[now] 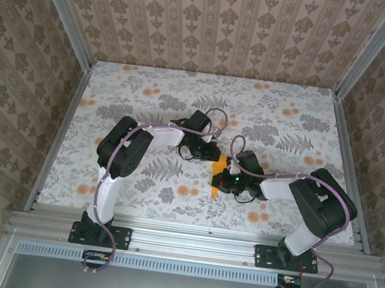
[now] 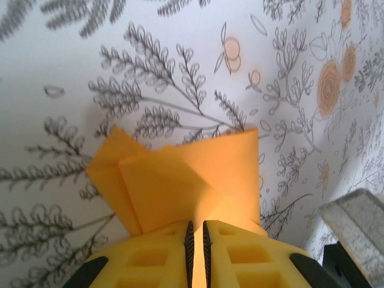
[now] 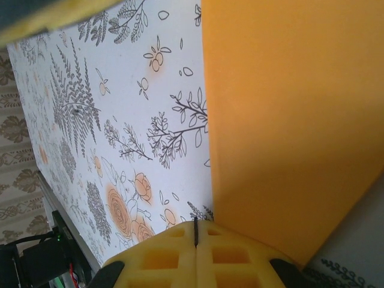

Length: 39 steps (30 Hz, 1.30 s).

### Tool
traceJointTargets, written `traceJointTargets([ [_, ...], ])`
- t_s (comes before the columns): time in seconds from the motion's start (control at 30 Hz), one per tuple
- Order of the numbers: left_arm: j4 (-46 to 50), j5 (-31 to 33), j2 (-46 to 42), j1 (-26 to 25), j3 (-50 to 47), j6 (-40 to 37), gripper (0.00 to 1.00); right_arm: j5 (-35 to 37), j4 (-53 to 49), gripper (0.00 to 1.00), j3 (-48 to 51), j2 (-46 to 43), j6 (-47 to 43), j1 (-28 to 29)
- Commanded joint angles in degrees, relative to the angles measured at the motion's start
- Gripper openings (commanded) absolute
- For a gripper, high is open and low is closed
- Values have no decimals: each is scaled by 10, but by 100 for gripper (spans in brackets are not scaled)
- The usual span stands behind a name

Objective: Fold a paper plane with a square sheet of paper (pick it up from the middle)

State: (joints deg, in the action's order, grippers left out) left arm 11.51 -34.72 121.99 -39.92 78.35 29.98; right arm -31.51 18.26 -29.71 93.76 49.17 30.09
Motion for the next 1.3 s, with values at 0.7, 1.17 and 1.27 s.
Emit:
traceJointTargets([
  [0.7,55,111,74,20,65,-49,17,23,-162,0,67,-70,9,37],
  [1.17,55,98,75,15,61,-52,17,31,-177,0,98,-101,22,55],
  [1.27,55,96,74,16,60,-51,17,26,-173,0,101,-92,23,60],
])
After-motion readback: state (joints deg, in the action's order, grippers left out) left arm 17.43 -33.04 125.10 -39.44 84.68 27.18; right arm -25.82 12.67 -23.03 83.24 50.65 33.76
